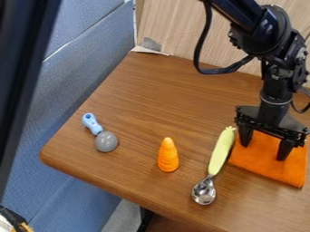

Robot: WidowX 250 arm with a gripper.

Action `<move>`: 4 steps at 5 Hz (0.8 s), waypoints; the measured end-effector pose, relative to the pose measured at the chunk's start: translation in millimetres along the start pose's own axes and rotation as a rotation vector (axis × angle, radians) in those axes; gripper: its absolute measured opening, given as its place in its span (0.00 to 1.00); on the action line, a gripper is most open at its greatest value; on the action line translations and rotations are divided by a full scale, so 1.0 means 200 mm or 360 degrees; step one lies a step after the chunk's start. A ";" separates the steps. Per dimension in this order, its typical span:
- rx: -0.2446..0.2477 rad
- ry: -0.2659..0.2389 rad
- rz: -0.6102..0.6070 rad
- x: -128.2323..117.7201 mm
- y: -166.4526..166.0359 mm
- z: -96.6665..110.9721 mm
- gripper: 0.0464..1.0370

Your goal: Move the orange rag to the right side of the yellow spoon

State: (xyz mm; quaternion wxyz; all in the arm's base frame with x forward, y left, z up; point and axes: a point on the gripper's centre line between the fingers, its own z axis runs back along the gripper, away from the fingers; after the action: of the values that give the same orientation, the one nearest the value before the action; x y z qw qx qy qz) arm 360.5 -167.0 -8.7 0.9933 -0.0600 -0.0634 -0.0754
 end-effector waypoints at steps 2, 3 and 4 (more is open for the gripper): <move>0.0012 -0.0040 0.0005 0.00 0.01 0.04 0.96; 0.0009 -0.0076 0.0005 0.02 0.00 0.08 0.96; 0.0007 -0.0163 -0.0010 0.03 0.00 0.20 0.96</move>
State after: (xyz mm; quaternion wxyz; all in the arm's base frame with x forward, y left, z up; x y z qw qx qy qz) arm 361.4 -162.7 31.1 0.9887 -0.0614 -0.1144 -0.0752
